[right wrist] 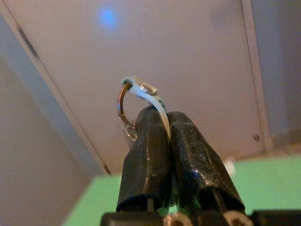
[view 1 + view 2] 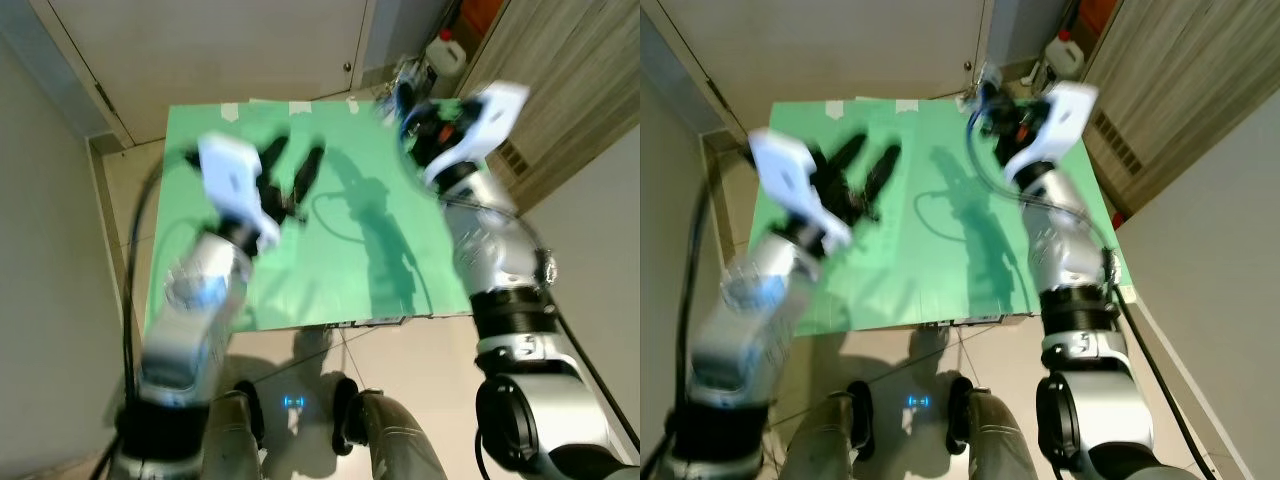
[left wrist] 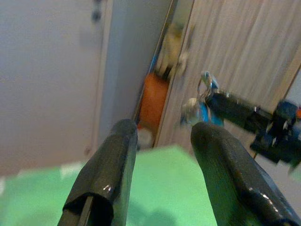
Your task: Hang keys on a hook
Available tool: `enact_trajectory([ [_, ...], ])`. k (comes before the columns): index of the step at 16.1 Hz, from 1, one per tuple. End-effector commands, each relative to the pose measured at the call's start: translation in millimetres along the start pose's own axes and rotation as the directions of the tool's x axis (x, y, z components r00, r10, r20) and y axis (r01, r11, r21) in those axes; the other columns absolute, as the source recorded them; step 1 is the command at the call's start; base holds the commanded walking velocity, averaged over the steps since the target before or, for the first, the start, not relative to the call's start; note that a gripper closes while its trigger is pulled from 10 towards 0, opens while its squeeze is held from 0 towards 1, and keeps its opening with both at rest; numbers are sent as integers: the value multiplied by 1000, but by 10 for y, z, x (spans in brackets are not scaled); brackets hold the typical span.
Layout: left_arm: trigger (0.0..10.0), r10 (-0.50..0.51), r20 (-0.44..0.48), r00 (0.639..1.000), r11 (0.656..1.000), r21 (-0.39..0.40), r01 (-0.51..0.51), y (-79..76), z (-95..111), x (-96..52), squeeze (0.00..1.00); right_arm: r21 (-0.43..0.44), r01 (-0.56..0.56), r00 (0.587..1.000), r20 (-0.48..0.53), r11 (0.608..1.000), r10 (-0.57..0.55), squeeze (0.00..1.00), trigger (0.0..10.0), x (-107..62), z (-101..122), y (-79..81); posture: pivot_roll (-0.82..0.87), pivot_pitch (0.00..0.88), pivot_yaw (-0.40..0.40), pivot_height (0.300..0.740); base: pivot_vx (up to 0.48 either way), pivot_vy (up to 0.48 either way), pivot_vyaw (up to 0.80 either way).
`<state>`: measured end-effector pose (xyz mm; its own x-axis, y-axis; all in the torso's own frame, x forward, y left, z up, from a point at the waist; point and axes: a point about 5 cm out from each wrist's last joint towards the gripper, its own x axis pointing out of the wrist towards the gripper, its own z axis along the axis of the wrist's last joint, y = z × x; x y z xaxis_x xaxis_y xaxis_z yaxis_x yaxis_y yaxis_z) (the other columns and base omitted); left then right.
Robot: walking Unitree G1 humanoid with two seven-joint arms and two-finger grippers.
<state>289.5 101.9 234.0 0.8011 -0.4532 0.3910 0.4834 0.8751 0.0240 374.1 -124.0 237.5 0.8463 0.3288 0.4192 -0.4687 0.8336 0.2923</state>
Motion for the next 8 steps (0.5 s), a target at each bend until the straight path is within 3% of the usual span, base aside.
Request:
enact_trajectory([
  [1, 10000, -27, 35, 999, 999, -18, 28, -3, 104, 26, 0, -36, -6, 1000, 3, 999, 6, 0, 10000, 2, 103, -4, 142, 125, -77, 740, 0, 0, 0],
  [3, 10000, -26, -6, 1000, 999, -21, 26, -16, -23, 23, 0, -101, 8, 993, -112, 995, -19, 0, 10000, -183, -114, -17, 136, 104, -79, 740, 0, 0, -800],
  [5, 10000, -39, -39, 998, 997, -67, 37, -82, -138, -23, 0, -78, 38, 983, -177, 996, -51, 0, 10000, -367, -265, -5, 129, 102, -78, 740, 0, 0, -800],
  [7, 10000, -82, -107, 991, 994, -80, 73, -226, -317, -87, 0, -231, 81, 947, -286, 970, -147, 0, 10000, -603, -425, -67, 101, 104, -71, 740, 0, 0, 0],
  [8, 10000, -110, -142, 984, 991, -85, 99, -309, -424, -120, 0, -266, 62, 945, -294, 962, -142, 0, 10000, -688, -424, -55, 95, 103, -69, 740, 0, 0, -800],
])
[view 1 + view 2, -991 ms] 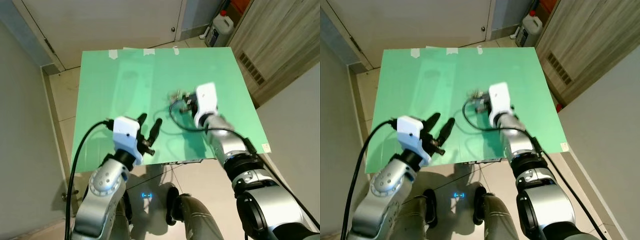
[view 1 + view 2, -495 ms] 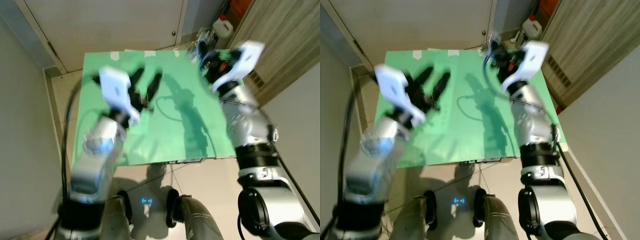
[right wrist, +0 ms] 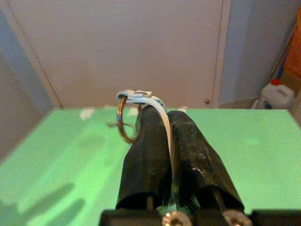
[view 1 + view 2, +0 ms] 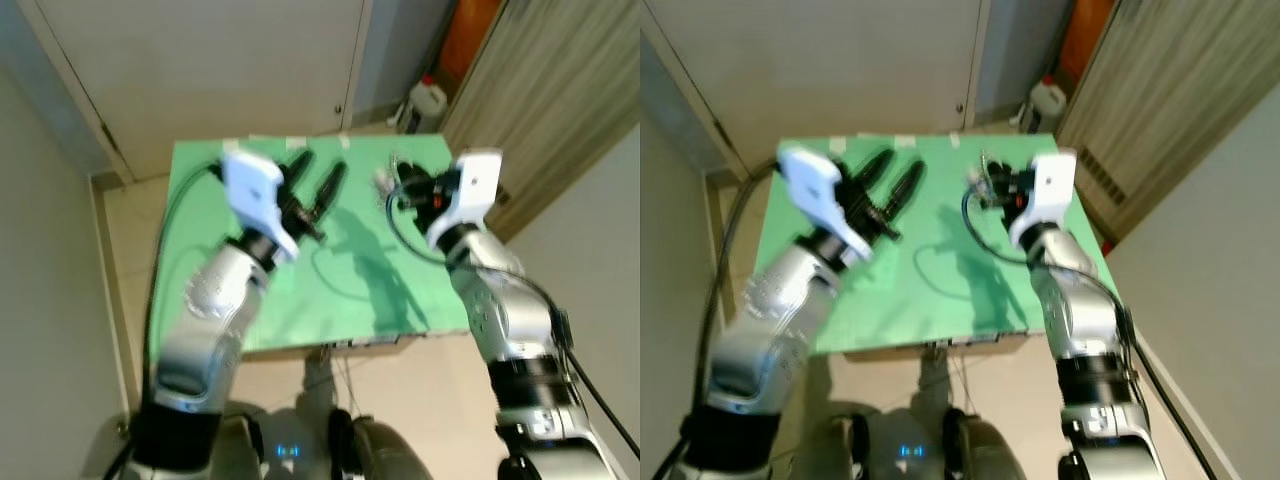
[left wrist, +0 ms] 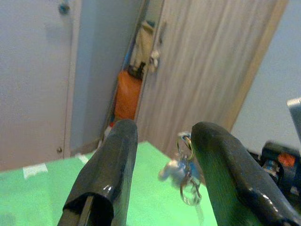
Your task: Hang keys on a hook
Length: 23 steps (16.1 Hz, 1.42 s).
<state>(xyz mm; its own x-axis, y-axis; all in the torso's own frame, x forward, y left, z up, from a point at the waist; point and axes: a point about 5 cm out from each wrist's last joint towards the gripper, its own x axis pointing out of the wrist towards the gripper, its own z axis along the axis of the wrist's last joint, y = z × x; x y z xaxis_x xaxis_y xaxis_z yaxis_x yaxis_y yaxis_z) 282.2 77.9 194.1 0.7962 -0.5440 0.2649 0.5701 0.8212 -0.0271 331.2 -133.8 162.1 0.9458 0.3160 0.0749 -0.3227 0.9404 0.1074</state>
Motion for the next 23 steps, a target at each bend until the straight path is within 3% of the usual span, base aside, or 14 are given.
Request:
enact_trajectory([
  [1, 10000, -34, -37, 999, 999, 0, 34, -85, -117, -12, 0, -50, -25, 999, 23, 998, 26, 0, 10000, -51, 76, 44, 85, 105, -64, 740, 0, 0, -800],
  [3, 10000, -57, -124, 991, 998, 6, 58, -156, -378, -70, 0, -170, -90, 996, -18, 981, 89, 0, 10000, -213, 30, 116, 65, 105, -55, 740, 0, 0, -800],
  [5, 10000, -60, -160, 985, 998, 6, 62, -172, -471, -100, 0, -299, -94, 995, -66, 950, 78, 0, 10000, -281, -37, 102, 51, 107, -49, 740, 0, 0, -800],
  [8, 10000, -72, -174, 982, 997, 16, 76, -192, -508, -111, 0, -258, -38, 999, -25, 965, 33, 0, 10000, -314, 64, 92, 41, 113, -45, 740, 0, 0, -800],
  [13, 10000, -64, -128, 990, 998, 12, 66, -189, -453, -49, 0, -222, -41, 999, 3, 974, 43, 0, 10000, -284, 186, 139, 43, 114, -56, 740, 0, 0, -800],
  [17, 10000, -47, -102, 994, 999, 13, 48, -190, -420, -13, 0, -212, -46, 999, -9, 976, 45, 0, 10000, -238, 179, 186, 42, 120, -64, 740, 0, 0, -800],
  [23, 10000, -7, -100, 995, 999, -49, 2, -165, -477, -38, 0, -181, -57, 997, -58, 982, 47, 0, 10000, -245, 38, 290, 36, 131, -56, 740, 0, 0, -800],
])
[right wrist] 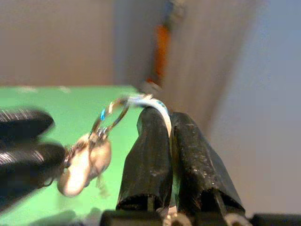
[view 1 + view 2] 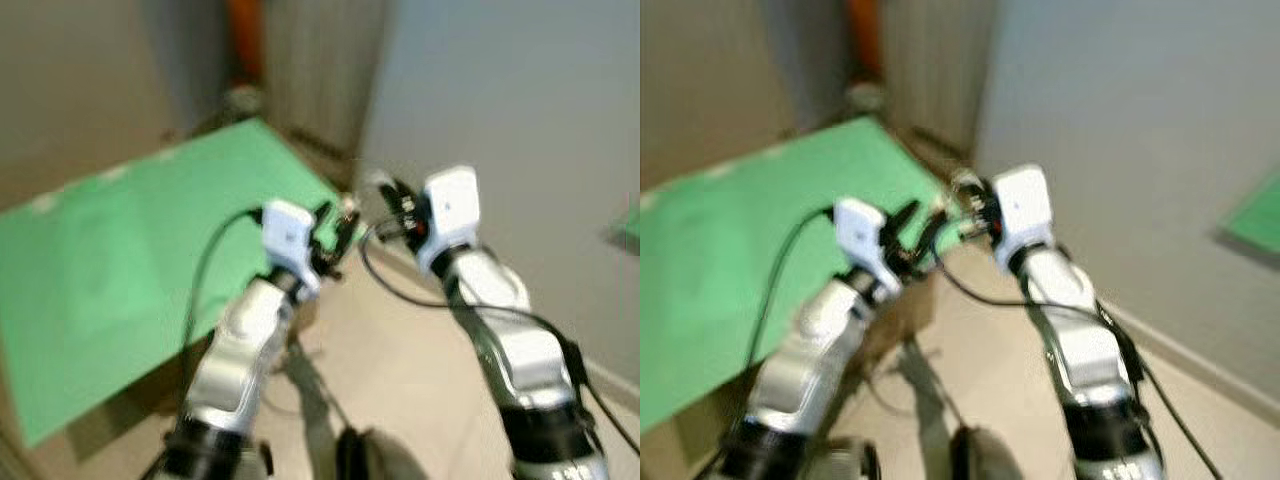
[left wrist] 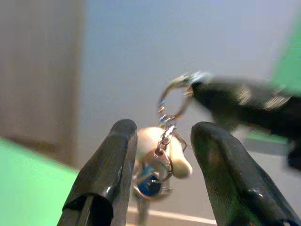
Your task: Hang keys on a hook
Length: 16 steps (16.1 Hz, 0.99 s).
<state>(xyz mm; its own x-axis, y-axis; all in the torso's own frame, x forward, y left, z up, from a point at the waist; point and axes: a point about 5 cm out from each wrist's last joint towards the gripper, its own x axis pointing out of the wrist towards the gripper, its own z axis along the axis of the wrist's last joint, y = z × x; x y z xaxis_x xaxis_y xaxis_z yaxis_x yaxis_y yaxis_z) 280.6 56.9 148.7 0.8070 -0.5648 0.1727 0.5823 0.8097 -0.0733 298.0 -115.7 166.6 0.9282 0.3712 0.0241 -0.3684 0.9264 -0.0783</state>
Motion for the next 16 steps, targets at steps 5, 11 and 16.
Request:
enact_trajectory([
  [5, 10000, 26, 33, 999, 998, 55, -28, 171, 140, 38, 0, 81, -5, 1000, 25, 997, 3, 0, 10000, 42, 26, 26, 37, 132, -38, 740, 0, 0, -800],
  [11, 10000, 50, 35, 998, 995, 83, -53, 305, 171, 35, 0, 232, -11, 998, 64, 973, -4, 0, 10000, 54, -38, -16, 40, 88, -30, 740, 0, 0, -641],
  [16, 10000, 53, 87, 995, 995, 81, -60, 350, 326, 50, 0, 237, -79, 989, 142, 968, 46, 0, 10000, 96, 119, -56, 40, 94, -39, 740, 0, 0, 0],
])
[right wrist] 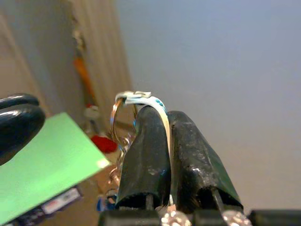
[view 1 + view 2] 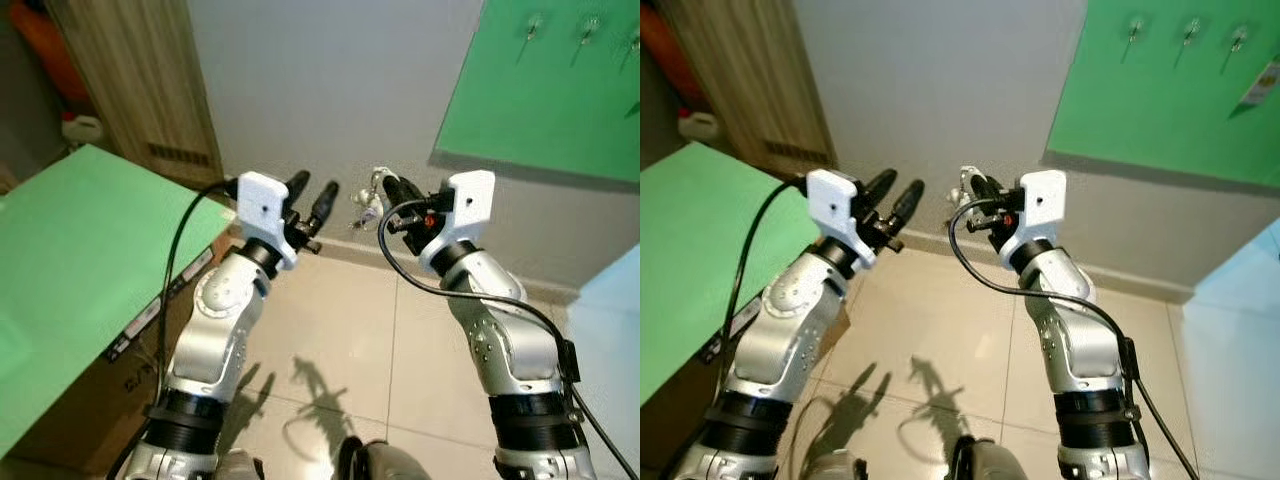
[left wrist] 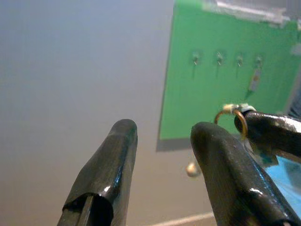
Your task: Hang keys on a hook
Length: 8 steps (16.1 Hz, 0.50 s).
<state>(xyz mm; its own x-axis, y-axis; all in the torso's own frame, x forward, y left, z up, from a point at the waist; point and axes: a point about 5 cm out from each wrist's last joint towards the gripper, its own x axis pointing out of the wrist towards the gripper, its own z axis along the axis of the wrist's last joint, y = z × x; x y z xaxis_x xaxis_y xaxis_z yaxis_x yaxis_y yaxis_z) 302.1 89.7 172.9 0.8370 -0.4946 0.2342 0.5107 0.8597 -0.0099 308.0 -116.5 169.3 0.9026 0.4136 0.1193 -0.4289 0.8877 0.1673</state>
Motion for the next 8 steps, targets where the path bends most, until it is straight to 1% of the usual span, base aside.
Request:
enact_trajectory([
  [1, 10000, -37, 40, 998, 999, 0, 37, -41, 108, 31, 0, 0, -27, 998, 61, 1000, 27, 0, 10000, 37, 156, 10, 37, 97, -45, 740, 0, 0, 0],
  [4, 10000, -92, 78, 993, 996, 5, 92, -111, 214, 35, 0, 19, -47, 994, 96, 999, 45, 0, 10000, 55, 256, 3, 33, 105, -54, 740, 0, 0, 0],
  [5, 10000, -113, 84, 990, 993, 25, 111, -138, 253, 31, 0, 27, -67, 992, 114, 997, 63, 0, 10000, 64, 305, 17, 33, 104, -56, 740, 0, 0, 0],
  [8, 10000, -125, 78, 989, 991, 52, 121, -152, 277, 18, 0, 53, -124, 982, 150, 991, 115, 0, 10000, 87, 399, 77, 35, 110, -61, 740, 0, 0, 0],
])
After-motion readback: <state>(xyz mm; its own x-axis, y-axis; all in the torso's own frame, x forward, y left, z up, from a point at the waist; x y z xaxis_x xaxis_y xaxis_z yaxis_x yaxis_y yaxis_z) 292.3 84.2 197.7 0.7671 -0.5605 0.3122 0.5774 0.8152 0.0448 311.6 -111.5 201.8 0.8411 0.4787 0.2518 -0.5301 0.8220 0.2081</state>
